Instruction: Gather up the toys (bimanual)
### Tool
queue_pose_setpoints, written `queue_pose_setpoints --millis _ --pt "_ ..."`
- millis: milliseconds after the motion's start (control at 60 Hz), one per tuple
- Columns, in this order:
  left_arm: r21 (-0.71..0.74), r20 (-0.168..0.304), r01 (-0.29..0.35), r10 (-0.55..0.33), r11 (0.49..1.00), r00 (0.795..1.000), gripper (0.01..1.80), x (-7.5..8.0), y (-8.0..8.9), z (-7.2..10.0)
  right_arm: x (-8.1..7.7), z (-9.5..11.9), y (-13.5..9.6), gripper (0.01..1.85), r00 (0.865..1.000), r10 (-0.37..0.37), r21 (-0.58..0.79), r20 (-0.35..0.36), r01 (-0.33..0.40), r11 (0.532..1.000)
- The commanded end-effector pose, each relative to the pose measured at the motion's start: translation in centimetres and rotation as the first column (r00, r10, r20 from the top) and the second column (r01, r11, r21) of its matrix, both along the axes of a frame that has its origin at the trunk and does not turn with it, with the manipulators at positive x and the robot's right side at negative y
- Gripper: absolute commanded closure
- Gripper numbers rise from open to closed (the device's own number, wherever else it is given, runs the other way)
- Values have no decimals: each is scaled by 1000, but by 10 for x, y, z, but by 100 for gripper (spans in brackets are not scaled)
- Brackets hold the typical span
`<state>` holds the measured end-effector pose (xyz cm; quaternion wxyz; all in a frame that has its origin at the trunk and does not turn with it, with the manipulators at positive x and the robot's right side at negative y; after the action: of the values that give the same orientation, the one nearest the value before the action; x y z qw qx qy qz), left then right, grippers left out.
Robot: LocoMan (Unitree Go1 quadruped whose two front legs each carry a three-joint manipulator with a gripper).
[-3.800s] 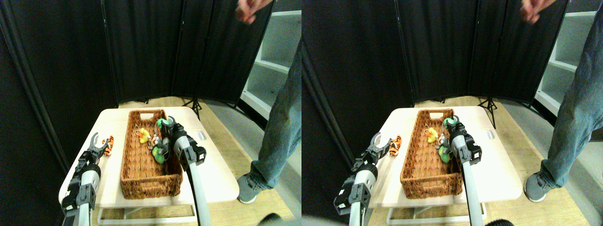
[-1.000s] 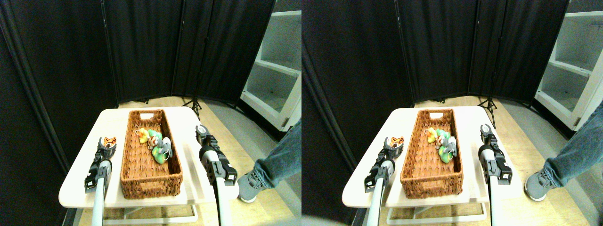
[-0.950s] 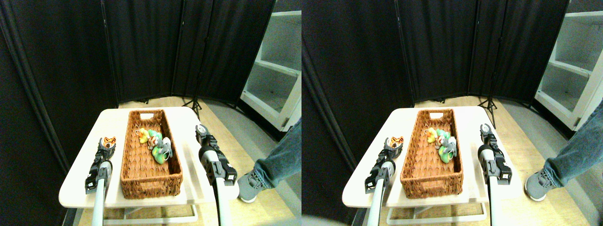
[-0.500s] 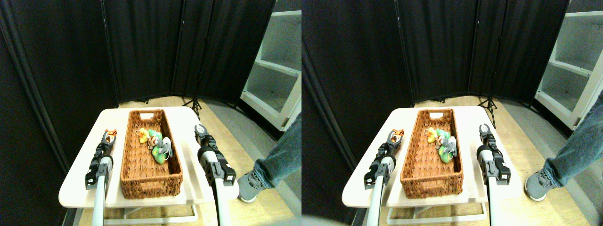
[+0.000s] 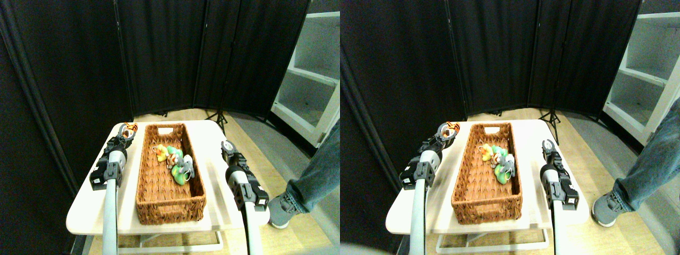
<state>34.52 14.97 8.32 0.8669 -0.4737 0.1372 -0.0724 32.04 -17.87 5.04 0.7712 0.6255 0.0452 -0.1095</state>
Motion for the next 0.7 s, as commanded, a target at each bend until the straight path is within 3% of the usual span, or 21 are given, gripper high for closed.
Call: queue_pose_setpoints --millis 17,250,533,700 --pt "-31 56 29 -27 999 998 180 1 -14 19 2 6 2 185 999 28 -24 40 -27 999" --pt "-102 45 87 -83 991 996 180 0 -52 30 -2 8 6 185 999 -8 110 38 3 994" --pt "-216 3 92 -94 972 996 180 -5 -93 27 -3 8 6 185 999 16 72 50 -20 997" --pt "-249 -13 95 -102 964 995 180 -5 -100 16 -3 7 6 185 998 12 89 65 -17 996"
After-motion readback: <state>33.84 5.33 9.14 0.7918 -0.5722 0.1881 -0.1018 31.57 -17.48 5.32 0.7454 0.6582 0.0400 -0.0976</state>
